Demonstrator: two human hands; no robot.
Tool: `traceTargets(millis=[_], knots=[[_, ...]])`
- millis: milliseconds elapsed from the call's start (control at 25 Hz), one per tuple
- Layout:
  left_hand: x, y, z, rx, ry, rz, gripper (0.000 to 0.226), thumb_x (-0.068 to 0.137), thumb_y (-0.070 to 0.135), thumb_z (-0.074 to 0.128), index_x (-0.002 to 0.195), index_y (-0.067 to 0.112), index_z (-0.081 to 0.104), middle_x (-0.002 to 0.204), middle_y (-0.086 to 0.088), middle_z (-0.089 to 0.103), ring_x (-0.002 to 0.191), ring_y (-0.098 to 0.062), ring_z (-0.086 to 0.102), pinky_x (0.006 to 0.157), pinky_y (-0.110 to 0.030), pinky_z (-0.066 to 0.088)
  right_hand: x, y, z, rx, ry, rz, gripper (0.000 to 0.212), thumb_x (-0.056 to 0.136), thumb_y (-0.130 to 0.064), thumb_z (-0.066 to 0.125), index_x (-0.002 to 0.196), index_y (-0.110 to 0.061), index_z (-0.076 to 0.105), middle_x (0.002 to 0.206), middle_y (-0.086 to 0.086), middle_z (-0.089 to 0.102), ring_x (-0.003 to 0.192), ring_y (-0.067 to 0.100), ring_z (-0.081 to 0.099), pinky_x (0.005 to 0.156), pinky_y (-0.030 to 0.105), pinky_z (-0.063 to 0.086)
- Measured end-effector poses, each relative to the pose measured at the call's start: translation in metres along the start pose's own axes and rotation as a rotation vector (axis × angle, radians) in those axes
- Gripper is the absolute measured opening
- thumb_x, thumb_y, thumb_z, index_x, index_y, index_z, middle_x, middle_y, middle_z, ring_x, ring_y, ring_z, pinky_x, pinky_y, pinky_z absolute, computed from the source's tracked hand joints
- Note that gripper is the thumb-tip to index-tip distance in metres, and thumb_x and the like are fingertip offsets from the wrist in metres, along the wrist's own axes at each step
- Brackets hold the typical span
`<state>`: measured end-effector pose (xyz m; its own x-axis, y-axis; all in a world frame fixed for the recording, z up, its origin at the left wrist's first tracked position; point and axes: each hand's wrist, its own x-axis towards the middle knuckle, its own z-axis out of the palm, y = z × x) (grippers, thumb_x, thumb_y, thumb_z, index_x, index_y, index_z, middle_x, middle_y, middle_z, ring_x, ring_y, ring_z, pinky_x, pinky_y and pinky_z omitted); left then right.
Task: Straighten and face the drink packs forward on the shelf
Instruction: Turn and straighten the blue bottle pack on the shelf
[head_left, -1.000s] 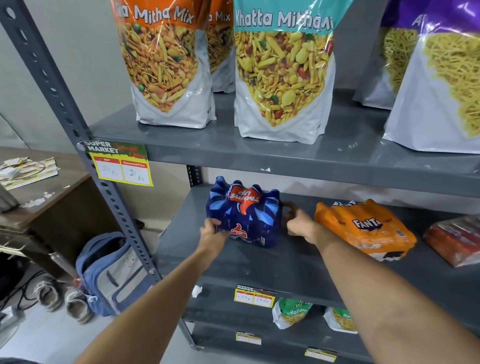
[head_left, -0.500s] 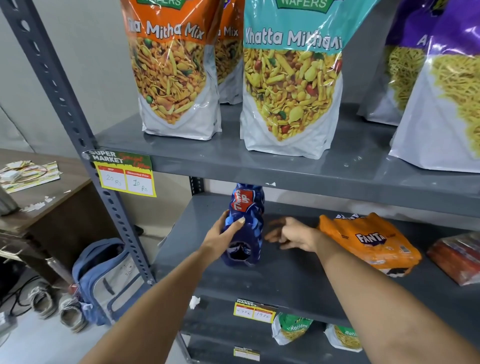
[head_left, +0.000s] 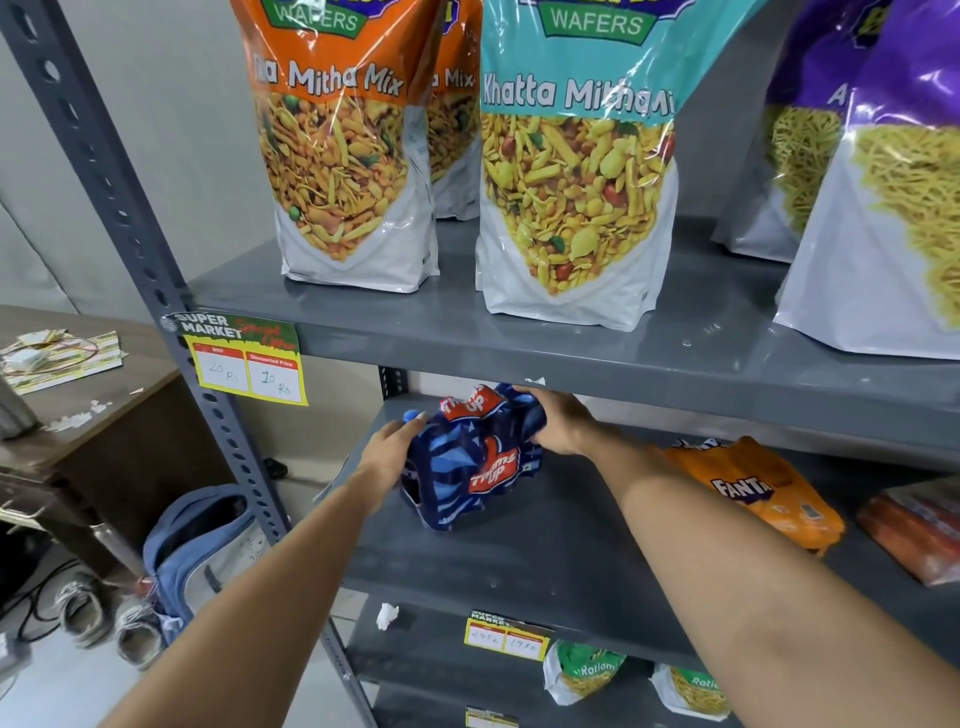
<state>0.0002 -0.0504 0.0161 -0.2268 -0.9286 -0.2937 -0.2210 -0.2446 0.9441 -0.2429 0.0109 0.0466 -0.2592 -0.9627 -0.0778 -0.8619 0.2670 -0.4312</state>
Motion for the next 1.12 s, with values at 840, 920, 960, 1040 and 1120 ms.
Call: traceTargets(millis=[840, 920, 960, 1040, 1120], knots=[[-0.031, 0.008, -0.022, 0.539, 0.231, 0.127, 0.039, 0.101, 0.026, 0.031, 0.13, 0.011, 0.052, 0.124, -0.025, 0.059, 0.11, -0.04, 0.057, 0.083, -0.039, 0.044, -0.115, -0.035, 0.04, 0.269, 0.264, 0.027, 0.061, 0.063, -0.041, 0.089, 0.118, -0.023, 0.07, 0.116, 0.002, 0.073, 0.095, 0.014, 0.068, 0.076, 0.027, 0.051], [-0.037, 0.008, -0.022, 0.545, 0.228, 0.137, 0.039, 0.101, 0.026, 0.032, 0.129, 0.009, 0.053, 0.123, -0.025, 0.059, 0.108, -0.041, 0.057, 0.084, -0.041, 0.045, -0.126, -0.038, 0.039, 0.279, 0.26, 0.028, 0.059, 0.069, -0.039, 0.086, 0.123, -0.024, 0.067, 0.116, 0.003, 0.073, 0.101, 0.019, 0.069, 0.082, 0.032, 0.054], [-0.039, 0.01, -0.023, 0.57, 0.24, 0.143, 0.038, 0.1, 0.025, 0.033, 0.127, 0.008, 0.053, 0.123, -0.025, 0.06, 0.108, -0.041, 0.057, 0.085, -0.042, 0.046, -0.13, -0.04, 0.039, 0.276, 0.25, 0.017, 0.058, 0.073, -0.038, 0.083, 0.126, -0.025, 0.065, 0.115, 0.003, 0.073, 0.103, 0.02, 0.069, 0.085, 0.035, 0.054], [-0.044, 0.016, -0.019, 0.746, 0.29, 0.195, 0.034, 0.098, 0.017, 0.036, 0.125, 0.006, 0.052, 0.124, -0.024, 0.059, 0.112, -0.043, 0.056, 0.091, -0.047, 0.046, -0.138, -0.036, 0.037, 0.273, 0.213, -0.005, 0.056, 0.081, -0.039, 0.075, 0.133, -0.024, 0.058, 0.118, 0.004, 0.072, 0.107, 0.022, 0.068, 0.089, 0.035, 0.052], [-0.049, 0.019, -0.005, 1.003, 0.309, 0.321, 0.041, 0.094, 0.01, 0.038, 0.133, 0.006, 0.045, 0.136, -0.021, 0.052, 0.126, -0.042, 0.047, 0.107, -0.054, 0.035, -0.145, -0.025, 0.036, 0.279, 0.152, -0.006, 0.057, 0.088, -0.041, 0.067, 0.14, -0.024, 0.051, 0.12, 0.003, 0.072, 0.112, 0.023, 0.066, 0.089, 0.033, 0.049]])
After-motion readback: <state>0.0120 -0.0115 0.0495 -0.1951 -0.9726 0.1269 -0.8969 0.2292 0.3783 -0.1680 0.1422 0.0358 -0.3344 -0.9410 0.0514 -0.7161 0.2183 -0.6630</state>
